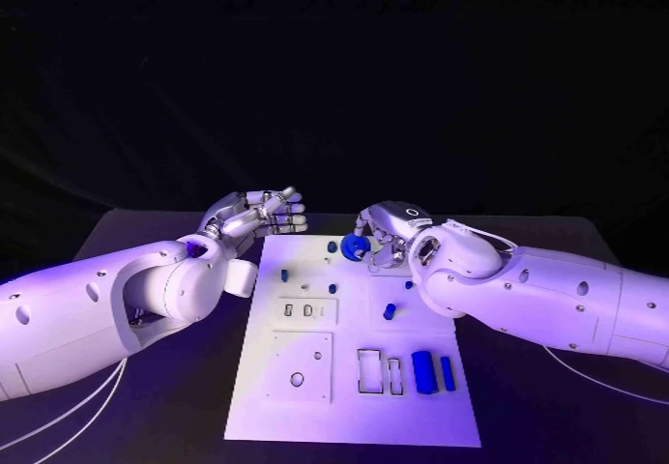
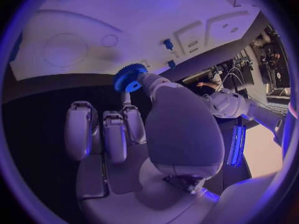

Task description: Assemble the parts on the task board

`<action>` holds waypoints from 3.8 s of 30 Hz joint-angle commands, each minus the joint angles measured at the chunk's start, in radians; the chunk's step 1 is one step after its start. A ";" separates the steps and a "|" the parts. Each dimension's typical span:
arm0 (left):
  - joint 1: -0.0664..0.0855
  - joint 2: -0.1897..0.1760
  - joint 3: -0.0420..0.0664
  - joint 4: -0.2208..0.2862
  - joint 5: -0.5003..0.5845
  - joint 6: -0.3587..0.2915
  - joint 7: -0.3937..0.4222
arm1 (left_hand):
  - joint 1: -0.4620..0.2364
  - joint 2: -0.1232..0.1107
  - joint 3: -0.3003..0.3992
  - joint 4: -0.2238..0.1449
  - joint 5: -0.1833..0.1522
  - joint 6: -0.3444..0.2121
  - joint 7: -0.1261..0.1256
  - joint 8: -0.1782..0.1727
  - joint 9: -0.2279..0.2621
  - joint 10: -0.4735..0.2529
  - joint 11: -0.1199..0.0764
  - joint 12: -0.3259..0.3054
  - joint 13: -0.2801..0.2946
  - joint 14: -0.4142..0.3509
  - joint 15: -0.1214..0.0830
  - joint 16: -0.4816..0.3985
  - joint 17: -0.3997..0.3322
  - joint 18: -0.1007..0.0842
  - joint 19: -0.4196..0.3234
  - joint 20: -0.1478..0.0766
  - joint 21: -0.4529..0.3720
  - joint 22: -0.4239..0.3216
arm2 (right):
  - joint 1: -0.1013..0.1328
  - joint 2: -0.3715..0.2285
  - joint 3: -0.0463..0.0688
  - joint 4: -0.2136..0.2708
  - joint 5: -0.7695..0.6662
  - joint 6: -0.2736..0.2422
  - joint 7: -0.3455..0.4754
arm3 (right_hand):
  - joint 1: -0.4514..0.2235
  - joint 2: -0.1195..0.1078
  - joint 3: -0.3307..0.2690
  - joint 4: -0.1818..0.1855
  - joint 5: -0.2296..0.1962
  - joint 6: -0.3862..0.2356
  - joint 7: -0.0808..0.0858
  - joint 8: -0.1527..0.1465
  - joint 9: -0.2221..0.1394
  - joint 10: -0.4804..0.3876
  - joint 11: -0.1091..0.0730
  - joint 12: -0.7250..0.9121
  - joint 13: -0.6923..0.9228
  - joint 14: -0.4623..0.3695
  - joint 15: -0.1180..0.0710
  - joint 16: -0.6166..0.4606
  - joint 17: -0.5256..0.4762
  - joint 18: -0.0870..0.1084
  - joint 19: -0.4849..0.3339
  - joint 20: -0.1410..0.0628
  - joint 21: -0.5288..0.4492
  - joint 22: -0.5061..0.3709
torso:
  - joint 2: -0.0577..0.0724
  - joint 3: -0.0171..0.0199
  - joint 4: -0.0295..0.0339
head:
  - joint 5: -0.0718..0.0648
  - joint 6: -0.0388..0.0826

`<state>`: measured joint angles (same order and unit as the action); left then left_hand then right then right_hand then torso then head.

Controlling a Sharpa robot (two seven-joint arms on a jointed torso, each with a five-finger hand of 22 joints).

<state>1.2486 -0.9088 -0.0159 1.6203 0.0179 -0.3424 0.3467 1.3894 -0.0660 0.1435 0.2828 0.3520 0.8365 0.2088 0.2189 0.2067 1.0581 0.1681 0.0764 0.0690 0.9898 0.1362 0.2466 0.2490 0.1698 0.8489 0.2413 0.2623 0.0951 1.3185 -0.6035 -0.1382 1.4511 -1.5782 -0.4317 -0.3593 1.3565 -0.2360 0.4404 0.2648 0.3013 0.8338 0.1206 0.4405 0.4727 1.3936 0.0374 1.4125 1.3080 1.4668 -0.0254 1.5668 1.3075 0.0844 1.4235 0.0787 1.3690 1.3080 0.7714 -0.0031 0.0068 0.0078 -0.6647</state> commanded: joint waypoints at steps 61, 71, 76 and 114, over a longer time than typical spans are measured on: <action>0.001 0.006 0.001 -0.003 -0.006 0.017 0.007 | 0.001 0.008 0.000 -0.005 0.001 0.001 0.003 -0.005 -0.001 0.008 0.005 -0.007 0.001 -0.021 0.003 -0.015 0.001 0.009 -0.006 0.005 -0.008 -0.004 | -0.069 0.152 -0.005 -0.114 -0.103 -0.028 -0.015 | -0.046 -0.039 0.048 -0.018 -0.029 -0.080 0.031 -0.102 -0.039 -0.021 0.031 -0.017 0.000 0.104 0.022 0.004 0.263 -0.019 -0.002 0.022 -0.006 0.018 | 0.001 0.0006 0.0005 | 0.005 0.000; 0.001 0.000 0.001 -0.005 -0.005 0.020 0.010 | 0.001 0.008 -0.001 -0.005 0.000 0.001 0.004 -0.005 -0.002 0.009 0.006 -0.007 0.002 -0.025 0.004 -0.016 0.002 0.009 -0.008 0.006 -0.010 -0.005 | -0.052 -0.024 0.001 0.033 0.036 -0.071 0.033 | -0.057 -0.028 0.052 -0.013 -0.009 -0.059 0.029 -0.095 -0.040 -0.014 0.029 -0.011 0.007 0.104 0.022 0.004 0.263 -0.018 -0.003 0.024 -0.008 0.017 | -0.001 0.0012 -0.0041 | 0.008 -0.003; 0.001 -0.006 0.001 -0.005 -0.005 0.023 0.012 | 0.001 0.008 -0.001 -0.005 0.000 0.001 0.004 -0.005 -0.002 0.009 0.006 -0.007 0.002 -0.025 0.004 -0.016 0.002 0.009 -0.008 0.006 -0.010 -0.005 | -0.026 -0.148 0.002 0.103 0.223 -0.083 0.155 | -0.041 -0.024 0.071 -0.031 -0.011 -0.050 0.028 -0.095 -0.044 -0.021 0.028 -0.018 -0.002 0.104 0.021 0.004 0.263 -0.014 -0.011 0.023 -0.020 0.007 | -0.005 0.0038 -0.0124 | 0.008 -0.003; -0.003 -0.002 0.000 -0.026 -0.006 0.042 0.015 | 0.001 0.008 -0.001 -0.005 0.000 0.001 0.004 -0.005 -0.002 0.009 0.006 -0.008 0.002 -0.025 0.004 -0.015 0.003 0.010 -0.008 0.006 -0.010 -0.005 | -0.085 -0.283 -0.002 -0.049 0.390 0.033 0.370 | -0.011 -0.041 0.094 -0.107 -0.041 -0.072 0.037 -0.121 -0.067 -0.044 0.036 -0.035 -0.023 0.104 0.027 0.004 0.263 -0.012 -0.020 0.028 -0.035 0.000 | -0.016 0.0207 -0.0267 | -0.006 -0.020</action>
<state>1.2456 -0.9120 -0.0169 1.5933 0.0159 -0.3201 0.3501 1.3894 -0.0660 0.1435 0.2828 0.3520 0.8365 0.2088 0.2189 0.2068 1.0617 0.1716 0.0725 0.0698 0.9683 0.1398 0.2344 0.2512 0.1699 0.8454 0.2449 0.2583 0.0913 1.2347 -0.8882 -0.1400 1.4064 -1.1700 -0.4200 0.0040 1.3401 -0.2768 0.5355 0.1612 0.2653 0.7680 0.1571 0.3248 0.4065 1.3557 0.0715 1.3815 1.2845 1.4665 -0.0036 1.5668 1.3078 0.0845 1.4089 0.1075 1.3379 1.3075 0.7541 0.0180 -0.0211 0.0024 -0.6833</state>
